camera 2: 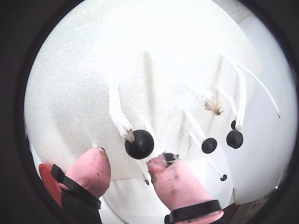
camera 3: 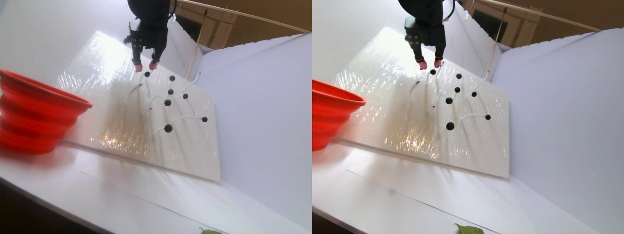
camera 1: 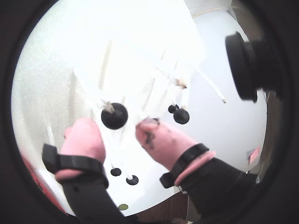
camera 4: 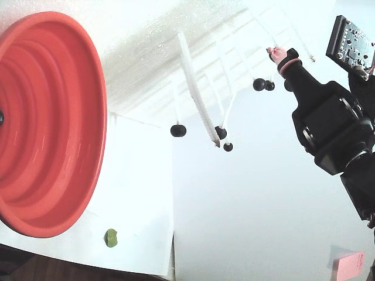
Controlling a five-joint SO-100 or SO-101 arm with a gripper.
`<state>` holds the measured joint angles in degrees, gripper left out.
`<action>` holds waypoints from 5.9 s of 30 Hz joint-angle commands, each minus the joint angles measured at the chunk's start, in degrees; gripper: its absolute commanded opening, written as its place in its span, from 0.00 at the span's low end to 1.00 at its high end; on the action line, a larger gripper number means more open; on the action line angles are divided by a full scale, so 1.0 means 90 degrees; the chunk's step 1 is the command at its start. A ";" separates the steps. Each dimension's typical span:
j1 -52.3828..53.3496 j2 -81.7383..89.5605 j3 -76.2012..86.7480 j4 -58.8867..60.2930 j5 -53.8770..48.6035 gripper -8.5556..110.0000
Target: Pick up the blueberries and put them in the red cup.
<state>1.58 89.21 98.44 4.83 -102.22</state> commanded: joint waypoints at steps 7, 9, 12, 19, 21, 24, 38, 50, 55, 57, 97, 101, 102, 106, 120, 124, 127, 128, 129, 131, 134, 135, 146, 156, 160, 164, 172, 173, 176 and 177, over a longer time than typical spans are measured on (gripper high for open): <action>0.0293 0.0020 -0.0811 -0.0273 -0.0166 0.22; 0.0303 -0.0020 -0.0879 -0.0273 -0.0166 0.22; 0.0332 -0.0078 -0.0937 -0.0273 -0.0205 0.22; 0.0381 -0.0166 -0.0986 -0.0322 -0.0254 0.22; 0.0391 -0.0186 -0.1006 -0.0322 -0.0264 0.22; 0.0420 -0.0244 -0.1045 -0.0322 -0.0273 0.22; 0.0449 -0.0420 -0.1191 -0.0381 -0.0273 0.22; 0.0479 -0.0537 -0.1250 -0.0488 -0.0176 0.22; 0.0459 -0.0537 -0.1270 -0.0537 -0.0166 0.22; 0.0459 -0.0537 -0.1270 -0.0537 -0.0166 0.22; 0.0439 0.0195 -0.0420 -0.0518 -0.0332 0.15; 0.0449 0.0342 -0.0293 -0.0488 -0.0332 0.15; 0.0459 0.0371 -0.0273 -0.0488 -0.0332 0.15; 0.0469 0.0498 -0.0166 -0.0488 -0.0332 0.15; 0.0410 0.1172 0.0469 -0.0283 -0.0244 0.15; 0.0352 0.1367 0.0693 -0.0195 -0.0146 0.15; 0.0283 0.1504 0.0869 -0.0117 -0.0059 0.15; 0.0244 0.1562 0.0928 -0.0107 -0.0029 0.15; 0.0225 0.1611 0.0986 -0.0098 -0.0010 0.15; 0.0166 0.1709 0.1074 -0.0029 0.0059 0.15; 0.0068 0.1846 0.1191 0.0088 0.0176 0.15; 0.0029 0.1885 0.1240 0.0117 0.0215 0.15; -0.0430 0.2510 0.1807 0.0527 0.0664 0.15; -0.0742 0.2852 0.2080 0.0889 0.1025 0.15; -0.0869 0.3008 0.2217 0.1016 0.1191 0.15; -0.1006 0.3145 0.2344 0.1162 0.1357 0.15; -0.1357 0.3340 0.2656 0.1367 0.1748 0.15; -0.1396 0.3350 0.2695 0.1367 0.1797 0.15; -0.1533 0.3398 0.2773 0.1426 0.1953 0.15; -0.1582 0.3418 0.2803 0.1436 0.2002 0.15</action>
<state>-12.57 113.64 124.63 17.67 -85.34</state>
